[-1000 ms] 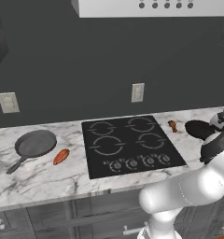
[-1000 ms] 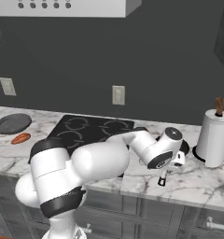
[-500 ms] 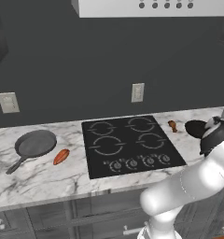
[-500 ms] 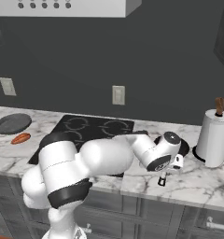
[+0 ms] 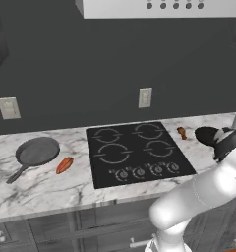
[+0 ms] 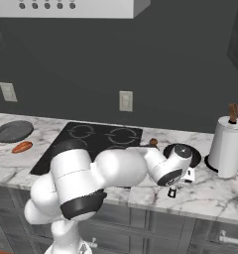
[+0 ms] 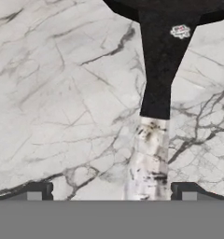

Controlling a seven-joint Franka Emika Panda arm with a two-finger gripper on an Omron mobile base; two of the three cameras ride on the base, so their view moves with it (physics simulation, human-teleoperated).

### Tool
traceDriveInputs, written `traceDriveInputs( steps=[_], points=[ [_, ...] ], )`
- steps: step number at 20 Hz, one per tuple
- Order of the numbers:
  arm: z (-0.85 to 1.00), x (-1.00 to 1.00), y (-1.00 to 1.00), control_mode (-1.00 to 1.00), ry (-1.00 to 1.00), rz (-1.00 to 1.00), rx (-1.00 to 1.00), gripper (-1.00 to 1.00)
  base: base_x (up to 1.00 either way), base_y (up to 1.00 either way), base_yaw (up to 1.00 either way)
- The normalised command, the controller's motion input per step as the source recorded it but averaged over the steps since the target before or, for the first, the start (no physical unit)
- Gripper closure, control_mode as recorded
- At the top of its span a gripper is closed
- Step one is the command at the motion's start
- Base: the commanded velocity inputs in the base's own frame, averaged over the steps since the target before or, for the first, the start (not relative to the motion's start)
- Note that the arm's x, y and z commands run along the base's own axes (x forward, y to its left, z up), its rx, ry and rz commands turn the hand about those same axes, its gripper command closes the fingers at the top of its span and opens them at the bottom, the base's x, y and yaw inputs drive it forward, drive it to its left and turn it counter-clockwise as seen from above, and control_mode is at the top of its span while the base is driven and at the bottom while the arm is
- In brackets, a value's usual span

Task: Place both pans onto different burners. Then place the sweet potato and the chicken drumstick on different pans.

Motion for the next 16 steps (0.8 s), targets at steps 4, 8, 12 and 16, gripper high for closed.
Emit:
traceDriveInputs(
  steps=[4, 8, 12, 16],
  points=[
    [-0.13, 0.1, -0.12, -1.0, 0.0, 0.0, 0.0, -1.0, 0.0, 0.0, 0.0],
    [-0.12, 0.1, -0.15, -1.0, 0.0, 0.0, 0.0, -1.0, 0.0, 0.0, 0.0],
    [-0.19, 0.15, -0.03, -1.0, 0.0, 0.0, 0.0, -1.0, 0.0, 0.0, 0.0],
    [-0.24, 0.16, 0.0, -1.0, 0.0, 0.0, 0.0, -1.0, 0.0, 0.0, 0.0]
  ],
)
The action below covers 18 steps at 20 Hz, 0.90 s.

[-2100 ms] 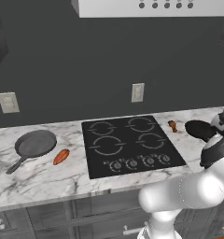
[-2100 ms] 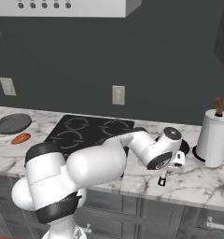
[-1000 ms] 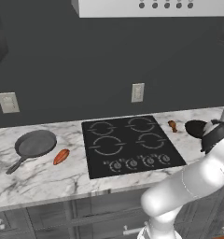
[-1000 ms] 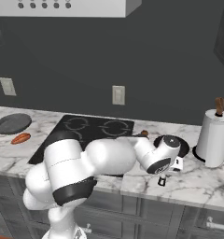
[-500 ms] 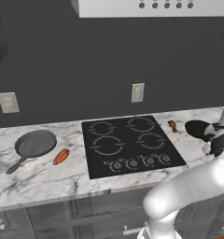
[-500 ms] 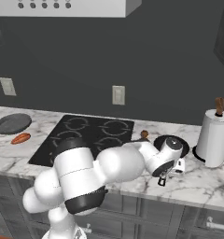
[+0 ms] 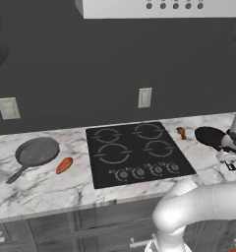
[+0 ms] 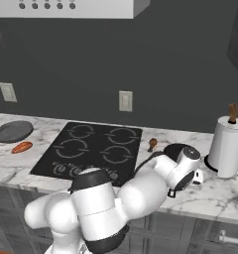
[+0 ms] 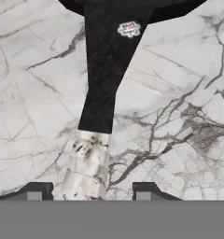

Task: Place both pans onto different burners. Then place the sweet potato and the chicken drumstick on different pans.

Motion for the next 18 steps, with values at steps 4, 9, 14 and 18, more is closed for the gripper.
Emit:
traceDriveInputs(
  steps=[4, 9, 14, 18],
  points=[
    [-0.32, 0.12, 0.0, -1.0, 0.0, 0.0, 0.0, -1.0, 0.0, 0.0, 0.0],
    [-0.35, 0.02, 0.05, -1.0, 0.0, 0.0, 0.0, 1.0, 0.0, 0.0, 0.0],
    [0.18, -0.22, 0.01, -1.0, -0.04, 0.0, 0.0, 1.0, 0.0, 0.0, 0.0],
    [0.64, -0.55, 0.11, -1.0, -0.14, 0.04, 0.0, 1.0, 0.0, 0.0, 0.0]
  ],
)
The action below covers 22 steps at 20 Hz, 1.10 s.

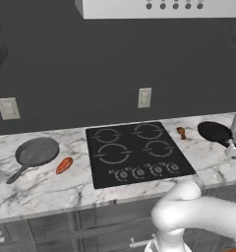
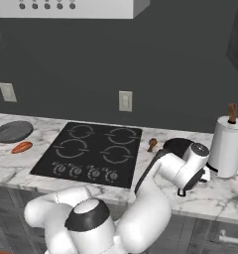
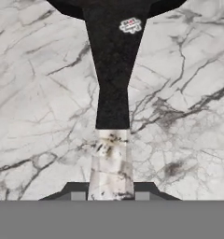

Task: Place both pans onto different burners. Then place the sweet potato and the chicken drumstick on different pans.

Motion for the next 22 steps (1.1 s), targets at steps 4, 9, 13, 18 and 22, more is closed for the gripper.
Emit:
traceDriveInputs(
  steps=[4, 9, 13, 18, 22],
  points=[
    [0.76, -0.48, 0.37, -1.0, -0.21, 0.08, -0.01, 1.0, 0.0, 0.0, 0.0],
    [0.5, -0.38, 0.68, -1.0, -0.17, 0.14, -0.08, 1.0, 0.0, 0.0, 0.0],
    [0.13, -0.26, 1.0, -1.0, -0.04, 0.14, -0.21, 1.0, 0.0, 0.0, 0.0],
    [0.24, -0.14, 0.83, -1.0, -0.07, 0.19, -0.22, 1.0, 0.0, 0.0, 0.0],
    [0.16, 0.0, 0.53, -1.0, -0.03, 0.24, -0.16, 1.0, 0.0, 0.0, 0.0]
  ],
)
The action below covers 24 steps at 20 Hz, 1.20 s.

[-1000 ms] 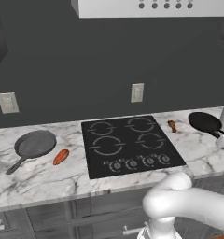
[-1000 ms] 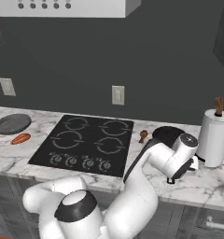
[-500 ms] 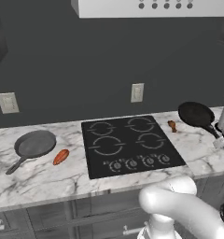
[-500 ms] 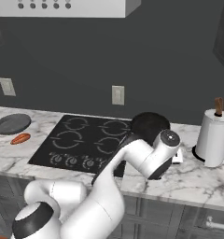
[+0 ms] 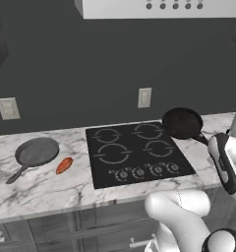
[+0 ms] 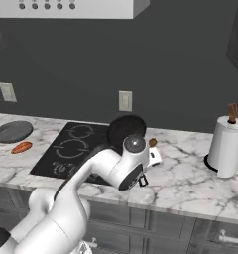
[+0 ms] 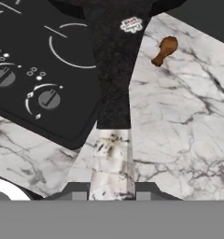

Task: Place both pans onto different burners. Then place the sweet potato and the chicken drumstick on different pans.

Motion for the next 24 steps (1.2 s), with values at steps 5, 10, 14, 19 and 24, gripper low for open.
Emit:
traceDriveInputs(
  steps=[5, 10, 14, 19, 24],
  points=[
    [-0.02, 0.0, 0.5, -1.0, 0.0, 0.09, -0.1, 1.0, 0.0, 0.0, 0.0],
    [0.0, 0.08, 0.16, -1.0, 0.03, 0.1, -0.01, 1.0, 0.0, 0.0, 0.0],
    [0.0, 0.33, 0.0, -1.0, 0.15, 0.14, 0.0, 1.0, 0.0, 0.0, 0.0],
    [0.0, 0.45, 0.0, -1.0, 0.22, 0.14, 0.04, 1.0, 0.0, 0.0, 0.0],
    [0.0, 0.29, 0.0, -1.0, 0.11, 0.11, 0.03, 1.0, 0.0, 0.0, 0.0]
  ],
)
